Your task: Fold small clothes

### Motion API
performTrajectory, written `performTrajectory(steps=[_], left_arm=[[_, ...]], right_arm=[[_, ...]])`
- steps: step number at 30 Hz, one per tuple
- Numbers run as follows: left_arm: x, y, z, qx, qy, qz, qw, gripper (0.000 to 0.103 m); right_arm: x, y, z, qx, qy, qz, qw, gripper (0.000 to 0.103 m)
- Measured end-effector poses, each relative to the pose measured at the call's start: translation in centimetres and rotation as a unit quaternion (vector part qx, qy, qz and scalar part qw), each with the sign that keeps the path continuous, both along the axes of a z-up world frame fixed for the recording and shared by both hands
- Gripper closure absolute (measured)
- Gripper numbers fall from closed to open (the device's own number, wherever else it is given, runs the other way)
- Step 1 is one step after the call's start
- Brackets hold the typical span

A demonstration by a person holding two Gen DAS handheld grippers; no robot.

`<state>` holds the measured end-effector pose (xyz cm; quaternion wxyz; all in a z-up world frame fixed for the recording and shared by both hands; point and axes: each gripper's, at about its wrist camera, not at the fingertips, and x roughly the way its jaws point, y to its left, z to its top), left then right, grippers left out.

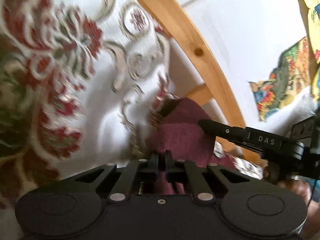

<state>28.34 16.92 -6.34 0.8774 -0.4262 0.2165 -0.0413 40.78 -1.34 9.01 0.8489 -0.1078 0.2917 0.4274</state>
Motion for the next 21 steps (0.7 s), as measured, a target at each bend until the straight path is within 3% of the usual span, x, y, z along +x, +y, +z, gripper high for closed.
performTrajectory(steps=[4, 7, 8, 11, 15, 19, 21], left_arm=[[0.4, -0.3, 0.2, 0.028, 0.047, 0.023, 0.9983, 0.097], [0.7, 0.0, -0.1, 0.023, 0.086, 0.031, 0.9956, 0.087], [0.5, 0.2, 0.1, 0.019, 0.090, 0.035, 0.9951, 0.086], [-0.3, 0.2, 1.2, 0.040, 0.103, 0.041, 0.9930, 0.062], [-1.8, -0.9, 3.4, 0.103, 0.122, 0.044, 0.9861, 0.041], [-4.7, -2.4, 5.5, 0.163, 0.139, 0.033, 0.9763, 0.030], [-6.7, -3.1, 6.1, 0.185, 0.148, 0.022, 0.9711, 0.019]], right_arm=[[-0.1, 2.5, -1.1, -0.019, -0.010, 0.007, 1.000, 0.097], [0.0, 3.2, -1.6, -0.027, -0.003, -0.006, 1.000, 0.088], [-0.1, 3.0, -1.5, -0.023, -0.001, -0.011, 1.000, 0.080], [-0.8, 1.6, -0.5, -0.018, -0.010, -0.017, 1.000, 0.053], [-2.6, -1.9, 1.1, -0.026, -0.042, -0.036, 0.998, 0.028], [-5.6, -5.8, 1.3, -0.042, -0.096, -0.044, 0.994, 0.012], [-7.2, -7.3, 0.6, -0.038, -0.118, -0.043, 0.991, 0.008]])
